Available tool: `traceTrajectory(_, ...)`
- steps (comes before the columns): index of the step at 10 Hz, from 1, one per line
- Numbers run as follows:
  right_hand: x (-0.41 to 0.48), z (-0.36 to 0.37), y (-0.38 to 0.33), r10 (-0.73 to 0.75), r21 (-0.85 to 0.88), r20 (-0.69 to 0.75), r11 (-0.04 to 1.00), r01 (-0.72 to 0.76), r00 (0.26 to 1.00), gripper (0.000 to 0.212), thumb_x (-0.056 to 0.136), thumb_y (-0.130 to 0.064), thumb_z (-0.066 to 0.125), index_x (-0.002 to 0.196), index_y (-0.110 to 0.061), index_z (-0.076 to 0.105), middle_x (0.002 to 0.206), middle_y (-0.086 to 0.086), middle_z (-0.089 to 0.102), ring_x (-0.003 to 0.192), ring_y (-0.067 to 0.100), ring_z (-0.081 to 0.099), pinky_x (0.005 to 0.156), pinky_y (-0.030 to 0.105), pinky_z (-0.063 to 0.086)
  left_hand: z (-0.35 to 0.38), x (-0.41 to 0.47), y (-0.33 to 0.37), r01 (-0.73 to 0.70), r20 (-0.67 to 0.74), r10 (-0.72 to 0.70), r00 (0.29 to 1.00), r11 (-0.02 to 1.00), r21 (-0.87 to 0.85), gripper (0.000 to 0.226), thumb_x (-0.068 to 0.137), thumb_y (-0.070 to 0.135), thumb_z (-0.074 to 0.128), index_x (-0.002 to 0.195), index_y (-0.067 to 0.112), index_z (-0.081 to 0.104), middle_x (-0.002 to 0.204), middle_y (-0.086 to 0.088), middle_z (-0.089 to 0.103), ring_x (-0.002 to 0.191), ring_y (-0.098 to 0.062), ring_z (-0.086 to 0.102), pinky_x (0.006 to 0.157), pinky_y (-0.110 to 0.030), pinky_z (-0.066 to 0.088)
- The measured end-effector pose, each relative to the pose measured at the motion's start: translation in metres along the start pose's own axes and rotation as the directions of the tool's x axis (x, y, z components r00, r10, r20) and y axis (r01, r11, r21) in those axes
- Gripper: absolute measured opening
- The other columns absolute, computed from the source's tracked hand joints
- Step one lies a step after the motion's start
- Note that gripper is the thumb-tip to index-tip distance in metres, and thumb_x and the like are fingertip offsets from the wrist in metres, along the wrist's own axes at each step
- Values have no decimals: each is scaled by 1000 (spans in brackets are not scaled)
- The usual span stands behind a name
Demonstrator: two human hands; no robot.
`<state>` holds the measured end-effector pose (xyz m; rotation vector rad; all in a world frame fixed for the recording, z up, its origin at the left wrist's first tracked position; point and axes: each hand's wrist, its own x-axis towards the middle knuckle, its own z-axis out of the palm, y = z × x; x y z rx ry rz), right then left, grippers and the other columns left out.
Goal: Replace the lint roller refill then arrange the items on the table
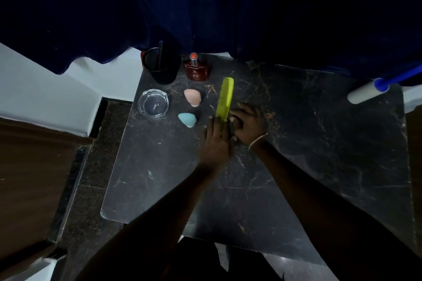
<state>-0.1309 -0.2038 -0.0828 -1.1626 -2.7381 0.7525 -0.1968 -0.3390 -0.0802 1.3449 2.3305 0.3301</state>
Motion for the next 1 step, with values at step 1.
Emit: traceTrajectory(1,-28,-3,19,-49,-108,11,993,49,999,43,93,-42,54,135,-32,59,159,-6,35,147,25,30,117,48,23,7,-22,-7,-51,-53,53,997,997,54,75,107,58,35,164,11,22,173,-20,6,160,-38,-6,129,-58,6)
